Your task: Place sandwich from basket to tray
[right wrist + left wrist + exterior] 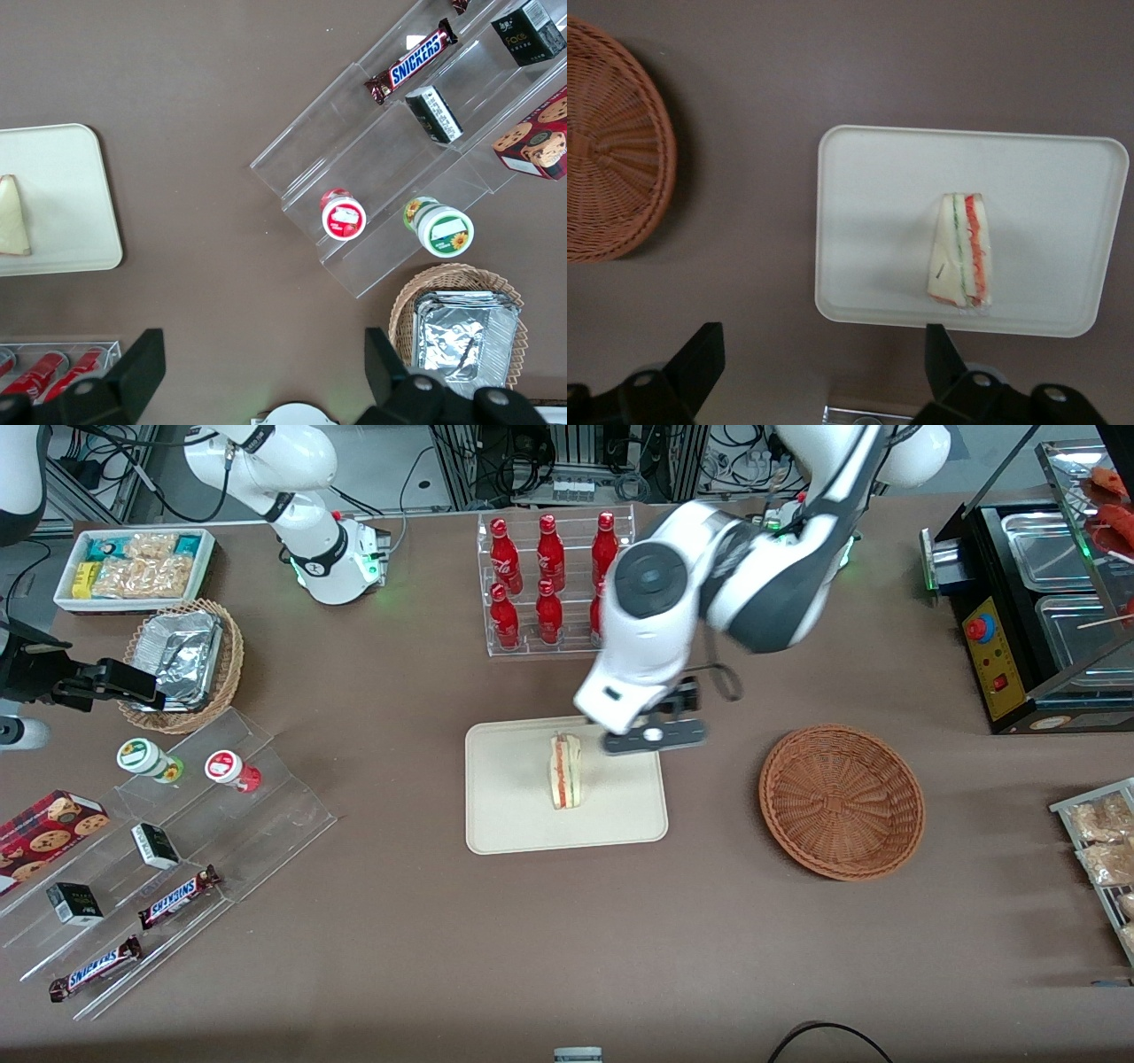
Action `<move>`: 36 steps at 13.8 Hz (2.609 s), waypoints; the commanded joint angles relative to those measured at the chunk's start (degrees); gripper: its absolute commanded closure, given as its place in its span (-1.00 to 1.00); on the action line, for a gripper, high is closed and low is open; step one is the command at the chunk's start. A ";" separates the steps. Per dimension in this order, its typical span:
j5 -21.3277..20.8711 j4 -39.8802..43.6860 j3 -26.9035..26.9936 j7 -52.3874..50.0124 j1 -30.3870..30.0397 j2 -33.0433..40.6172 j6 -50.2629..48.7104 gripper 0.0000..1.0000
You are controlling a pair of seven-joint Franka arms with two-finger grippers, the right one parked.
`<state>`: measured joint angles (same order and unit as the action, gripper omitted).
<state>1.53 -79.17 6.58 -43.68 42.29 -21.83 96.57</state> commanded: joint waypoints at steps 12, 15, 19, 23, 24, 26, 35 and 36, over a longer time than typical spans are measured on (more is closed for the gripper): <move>0.40 -8.11 28.03 36.45 0.42 15.76 -9.91 -0.98; 0.49 -8.11 32.26 42.53 0.51 17.35 -11.57 -0.98; 0.14 -8.11 34.55 43.07 0.42 18.49 -11.58 -0.98; 0.31 -7.50 34.03 42.98 0.25 18.06 -11.40 -0.98; 0.75 -7.49 32.72 42.98 -3.06 17.88 -11.49 -0.99; 0.06 -6.62 16.18 43.07 -16.48 17.88 -11.49 -0.98; -2.23 -11.17 -16.16 43.33 -47.75 22.88 -11.40 -0.98; -2.23 -11.27 -15.99 43.33 -47.40 23.15 -11.49 -0.98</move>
<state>0.42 -87.50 -8.72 -0.80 -4.88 -1.56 85.08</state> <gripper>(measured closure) 0.004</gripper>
